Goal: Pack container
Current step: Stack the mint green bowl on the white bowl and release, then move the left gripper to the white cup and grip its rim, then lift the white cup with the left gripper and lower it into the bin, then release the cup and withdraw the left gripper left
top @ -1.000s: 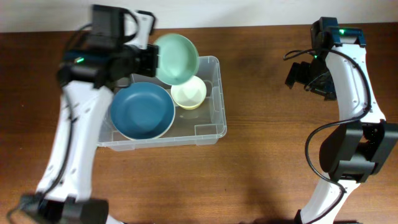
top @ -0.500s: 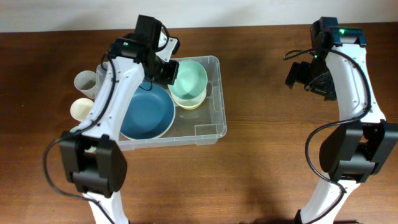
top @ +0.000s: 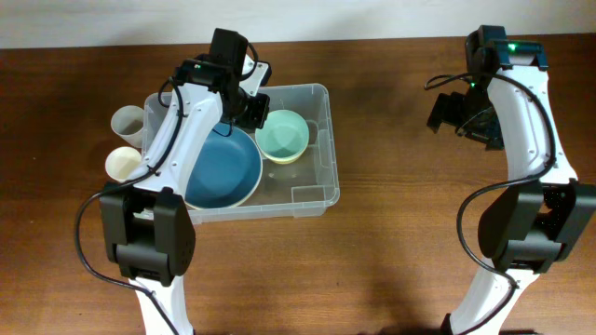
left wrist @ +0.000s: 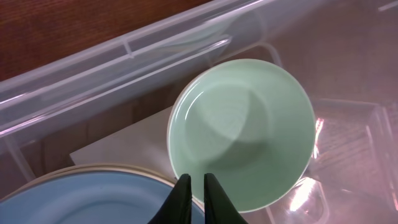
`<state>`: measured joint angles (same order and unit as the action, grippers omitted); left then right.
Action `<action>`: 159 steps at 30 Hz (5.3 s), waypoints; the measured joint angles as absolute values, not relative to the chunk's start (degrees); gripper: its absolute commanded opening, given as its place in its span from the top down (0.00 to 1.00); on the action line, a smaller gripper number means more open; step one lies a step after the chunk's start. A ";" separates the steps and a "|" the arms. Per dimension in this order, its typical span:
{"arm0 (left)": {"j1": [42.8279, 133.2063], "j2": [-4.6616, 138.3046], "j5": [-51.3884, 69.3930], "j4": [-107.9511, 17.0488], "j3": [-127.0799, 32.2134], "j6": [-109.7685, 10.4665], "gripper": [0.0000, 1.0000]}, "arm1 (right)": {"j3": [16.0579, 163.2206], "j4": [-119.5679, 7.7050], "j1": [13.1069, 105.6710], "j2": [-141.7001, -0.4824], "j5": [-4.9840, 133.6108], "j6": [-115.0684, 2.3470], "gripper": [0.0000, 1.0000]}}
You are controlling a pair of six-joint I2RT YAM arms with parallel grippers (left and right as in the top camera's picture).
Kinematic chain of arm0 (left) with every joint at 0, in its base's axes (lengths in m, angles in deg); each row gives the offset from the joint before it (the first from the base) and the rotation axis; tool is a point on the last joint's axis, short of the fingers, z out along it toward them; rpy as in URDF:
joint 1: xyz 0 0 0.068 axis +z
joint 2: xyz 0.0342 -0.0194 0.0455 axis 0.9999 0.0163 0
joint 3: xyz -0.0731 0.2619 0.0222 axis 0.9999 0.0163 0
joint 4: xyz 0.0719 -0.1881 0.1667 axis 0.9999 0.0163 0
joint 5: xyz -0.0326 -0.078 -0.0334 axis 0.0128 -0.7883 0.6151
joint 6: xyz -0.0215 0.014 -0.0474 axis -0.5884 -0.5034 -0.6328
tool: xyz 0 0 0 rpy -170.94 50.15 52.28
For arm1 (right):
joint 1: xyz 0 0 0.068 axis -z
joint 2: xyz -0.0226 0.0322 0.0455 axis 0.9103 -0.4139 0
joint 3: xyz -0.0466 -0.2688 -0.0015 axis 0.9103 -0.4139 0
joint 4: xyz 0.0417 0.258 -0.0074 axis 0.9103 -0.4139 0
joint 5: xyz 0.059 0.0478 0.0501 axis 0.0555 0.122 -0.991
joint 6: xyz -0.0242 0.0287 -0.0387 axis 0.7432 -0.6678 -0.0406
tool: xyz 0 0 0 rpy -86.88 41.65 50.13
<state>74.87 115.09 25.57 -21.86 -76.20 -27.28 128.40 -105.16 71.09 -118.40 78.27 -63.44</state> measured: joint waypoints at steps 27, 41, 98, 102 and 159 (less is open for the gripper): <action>94.61 116.88 44.37 0.39 -108.28 -42.82 0.01 | 128.40 -105.16 71.09 -118.40 78.27 -63.46 0.01; 106.19 118.59 42.42 -4.41 -94.45 -44.26 0.01 | 128.40 -105.16 71.09 -118.40 78.27 -63.44 0.01; 116.53 125.10 31.58 5.66 -130.95 -40.94 0.99 | 128.40 -105.16 71.09 -118.40 78.29 -63.44 0.01; 109.43 119.97 28.32 10.29 -135.65 -36.29 0.99 | 128.40 -105.16 71.09 -118.40 78.29 -63.49 0.01; 65.82 117.76 28.32 0.63 -84.74 -14.43 0.94 | 128.40 -105.16 71.09 -118.40 78.29 -63.44 0.01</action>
